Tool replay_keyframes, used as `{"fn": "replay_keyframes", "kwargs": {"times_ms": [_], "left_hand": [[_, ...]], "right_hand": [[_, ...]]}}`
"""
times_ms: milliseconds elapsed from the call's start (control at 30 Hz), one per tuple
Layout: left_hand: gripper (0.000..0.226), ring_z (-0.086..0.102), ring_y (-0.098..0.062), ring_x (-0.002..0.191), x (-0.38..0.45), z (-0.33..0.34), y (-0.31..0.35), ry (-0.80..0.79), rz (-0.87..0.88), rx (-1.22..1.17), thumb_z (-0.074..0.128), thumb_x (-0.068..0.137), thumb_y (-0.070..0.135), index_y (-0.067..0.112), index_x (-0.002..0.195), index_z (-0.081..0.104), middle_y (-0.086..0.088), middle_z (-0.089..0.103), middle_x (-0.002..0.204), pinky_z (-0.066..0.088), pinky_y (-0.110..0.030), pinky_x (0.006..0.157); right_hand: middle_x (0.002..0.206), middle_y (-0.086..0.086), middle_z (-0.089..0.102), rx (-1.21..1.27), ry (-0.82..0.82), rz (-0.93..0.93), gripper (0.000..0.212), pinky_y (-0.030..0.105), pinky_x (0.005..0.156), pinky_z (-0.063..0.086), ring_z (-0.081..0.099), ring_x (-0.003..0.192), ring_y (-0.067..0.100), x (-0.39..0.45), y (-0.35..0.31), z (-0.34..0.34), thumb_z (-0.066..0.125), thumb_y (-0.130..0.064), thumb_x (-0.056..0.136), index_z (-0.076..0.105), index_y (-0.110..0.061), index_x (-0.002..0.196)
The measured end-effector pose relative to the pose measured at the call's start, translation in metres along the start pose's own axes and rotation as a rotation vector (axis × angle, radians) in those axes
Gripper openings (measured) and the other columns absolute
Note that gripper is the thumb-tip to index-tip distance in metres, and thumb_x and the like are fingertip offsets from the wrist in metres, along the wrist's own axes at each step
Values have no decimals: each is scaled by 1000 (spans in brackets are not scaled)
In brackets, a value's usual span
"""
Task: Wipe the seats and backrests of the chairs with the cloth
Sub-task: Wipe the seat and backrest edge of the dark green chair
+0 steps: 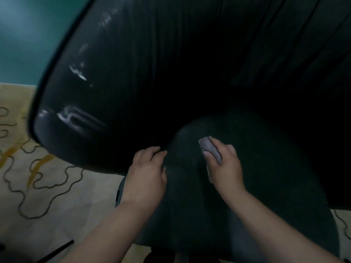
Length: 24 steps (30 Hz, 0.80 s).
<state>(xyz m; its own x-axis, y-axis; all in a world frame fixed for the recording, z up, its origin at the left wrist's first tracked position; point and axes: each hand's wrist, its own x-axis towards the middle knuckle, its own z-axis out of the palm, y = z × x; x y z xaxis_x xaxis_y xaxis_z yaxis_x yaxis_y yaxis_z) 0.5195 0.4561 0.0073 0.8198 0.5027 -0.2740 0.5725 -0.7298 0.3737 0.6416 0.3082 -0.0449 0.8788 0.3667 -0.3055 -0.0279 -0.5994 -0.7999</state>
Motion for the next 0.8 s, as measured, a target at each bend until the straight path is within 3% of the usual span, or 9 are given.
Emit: {"fn": "replay_keyframes", "kwargs": {"times_ms": [167, 233, 367, 433, 533, 567, 667, 733, 800], "left_hand": [[37, 57, -31, 108, -23, -87, 27, 232, 81, -20, 74, 77, -2, 6, 113, 72, -8, 66, 115, 31, -21, 102], [34, 54, -26, 109, -27, -119, 20, 325, 107, -47, 69, 82, 0, 9, 115, 71, -4, 64, 117, 25, -14, 104], [34, 46, -21, 111, -22, -172, -13, 484, 110, -54, 53, 89, 11, 15, 120, 68, -2, 60, 119, 20, -9, 102], [37, 42, -21, 115, -11, -190, -33, 527, 82, -84, 52, 90, 14, 18, 124, 64, -2, 57, 122, 23, -12, 103], [40, 43, -18, 119, 13, -207, -62, 462, 28, -185, 47, 96, 19, 22, 134, 53, 9, 46, 124, 39, -42, 105], [40, 45, -14, 114, 23, -210, -70, 401, -2, -201, 45, 98, 21, 22, 138, 49, 11, 44, 124, 43, -43, 100], [46, 49, -1, 98, 47, -213, -91, 143, -51, -211, 40, 99, 34, 22, 143, 45, 10, 52, 123, 39, -24, 84], [38, 55, -4, 98, 55, -215, -98, 0, 49, -228, 35, 101, 36, 27, 132, 56, 13, 62, 111, 39, -16, 74], [34, 56, -7, 92, 60, -219, -103, -73, 139, -220, 35, 101, 35, 30, 125, 59, 15, 63, 102, 39, -15, 67]], "right_hand": [[106, -18, 49, 129, -16, 55, 39, 4, 79, 38, 52, 96, -9, -17, -46, -15, 60, -26, 92, 54, -36, 129], [107, -20, 49, 181, -4, 71, 39, 7, 83, 40, 51, 96, -12, -22, -63, -11, 59, -26, 92, 54, -38, 128], [111, -24, 49, 294, 56, 83, 38, -4, 74, 37, 50, 96, -20, -29, -99, 8, 59, -24, 92, 54, -37, 128], [117, -21, 52, 357, 75, 68, 38, -4, 75, 37, 50, 99, -19, -33, -121, 21, 59, -25, 93, 53, -36, 129], [122, -16, 54, 438, 146, 36, 37, 2, 82, 43, 53, 103, -13, -41, -159, 43, 58, -29, 93, 53, -38, 128], [123, -16, 54, 460, 171, 23, 35, 5, 84, 44, 54, 104, -11, -45, -172, 52, 58, -31, 93, 53, -39, 127], [120, -17, 53, 482, 267, -37, 33, 2, 84, 41, 52, 106, -13, -59, -214, 82, 57, -31, 94, 54, -37, 126], [117, -13, 52, 442, 351, -95, 34, 1, 84, 39, 51, 107, -12, -68, -240, 103, 56, -31, 94, 55, -30, 129], [112, -6, 50, 394, 414, -144, 40, 9, 88, 44, 54, 106, -1, -75, -260, 124, 52, -36, 96, 52, -25, 134]]}}
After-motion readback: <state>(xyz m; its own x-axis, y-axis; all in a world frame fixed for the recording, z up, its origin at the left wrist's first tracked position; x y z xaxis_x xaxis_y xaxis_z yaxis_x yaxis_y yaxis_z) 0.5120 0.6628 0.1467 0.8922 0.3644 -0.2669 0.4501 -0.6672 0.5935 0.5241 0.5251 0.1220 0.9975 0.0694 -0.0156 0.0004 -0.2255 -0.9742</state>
